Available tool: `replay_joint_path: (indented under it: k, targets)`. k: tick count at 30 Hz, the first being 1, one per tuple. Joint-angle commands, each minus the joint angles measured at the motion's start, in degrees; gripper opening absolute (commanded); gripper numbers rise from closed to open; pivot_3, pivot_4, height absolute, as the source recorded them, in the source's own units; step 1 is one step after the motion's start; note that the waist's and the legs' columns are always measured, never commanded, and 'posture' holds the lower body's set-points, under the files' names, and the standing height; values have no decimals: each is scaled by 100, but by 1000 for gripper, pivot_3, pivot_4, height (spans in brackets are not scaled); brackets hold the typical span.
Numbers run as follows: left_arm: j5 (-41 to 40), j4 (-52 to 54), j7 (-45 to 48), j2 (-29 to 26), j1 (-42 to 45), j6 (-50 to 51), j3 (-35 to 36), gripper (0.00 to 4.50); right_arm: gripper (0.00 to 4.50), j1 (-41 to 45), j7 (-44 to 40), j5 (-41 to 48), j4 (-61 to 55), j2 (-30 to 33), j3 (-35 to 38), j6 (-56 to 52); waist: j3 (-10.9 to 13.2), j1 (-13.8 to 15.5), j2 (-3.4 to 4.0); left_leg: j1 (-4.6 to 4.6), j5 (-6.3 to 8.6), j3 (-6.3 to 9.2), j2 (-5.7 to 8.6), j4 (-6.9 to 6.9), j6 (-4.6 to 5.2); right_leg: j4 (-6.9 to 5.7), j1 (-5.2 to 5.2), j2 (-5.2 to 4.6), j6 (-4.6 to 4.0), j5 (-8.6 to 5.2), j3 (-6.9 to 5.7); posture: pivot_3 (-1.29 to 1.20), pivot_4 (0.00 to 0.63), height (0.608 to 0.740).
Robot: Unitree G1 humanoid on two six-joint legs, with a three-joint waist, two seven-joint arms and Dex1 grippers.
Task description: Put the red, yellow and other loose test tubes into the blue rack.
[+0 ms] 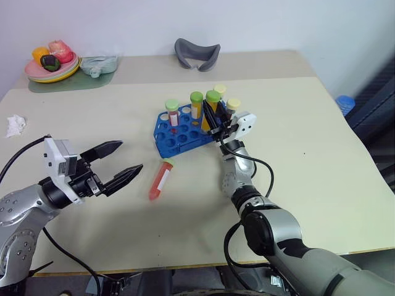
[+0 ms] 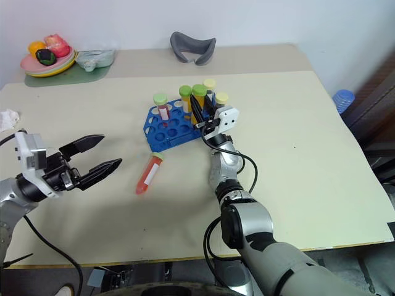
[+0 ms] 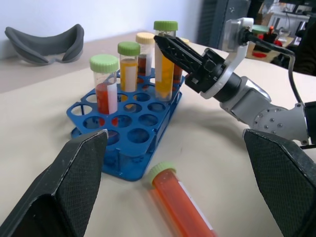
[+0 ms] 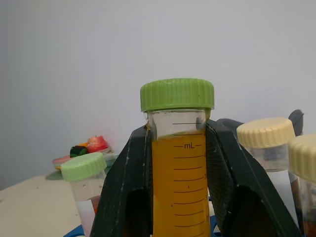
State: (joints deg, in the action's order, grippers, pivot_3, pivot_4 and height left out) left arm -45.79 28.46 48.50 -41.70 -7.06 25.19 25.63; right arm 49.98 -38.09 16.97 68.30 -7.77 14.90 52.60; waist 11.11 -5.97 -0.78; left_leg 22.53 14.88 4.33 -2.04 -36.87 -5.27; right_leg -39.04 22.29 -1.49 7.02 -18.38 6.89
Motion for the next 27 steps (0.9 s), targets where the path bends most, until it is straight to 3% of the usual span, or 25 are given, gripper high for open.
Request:
replay_joint_path:
  k: [1,13,14,15,19,27]
  targets:
    - [-136,203,11,-96,35,17,192,4500,827,-215,120,-89,67,-110,9,170,0,0,0,0,0,0,0,0,0,0,0,0,0,0,0,0,150,740]
    - [-242,307,-61,-172,6,106,225,4500,827,-385,451,-259,130,-210,-20,250,-2,-2,-4,-4,0,0,0,2,0,1,-3,1,-1,0,0,0,150,740]
    - [-251,306,-61,-178,9,117,230,4500,1849,-386,484,-251,124,-219,-10,257,-3,-2,-5,-5,0,0,0,2,0,1,-4,1,-1,0,0,0,150,740]
    - [-258,304,-62,-181,12,126,233,4500,2130,-387,512,-248,119,-225,-6,261,-3,-3,-5,-5,0,0,0,2,0,1,-4,1,-1,-1,0,0,150,740]
    - [-272,306,-89,-167,48,159,214,4500,4202,-390,830,-402,96,-202,-70,345,-3,-6,-5,-6,0,0,0,3,0,2,-4,1,-1,-1,0,0,150,740]
    - [-211,286,-189,-83,156,194,-53,4500,4202,-500,1013,-730,-573,93,-464,492,-4,6,-6,-6,0,0,0,3,0,5,-6,0,-2,-1,0,0,150,740]
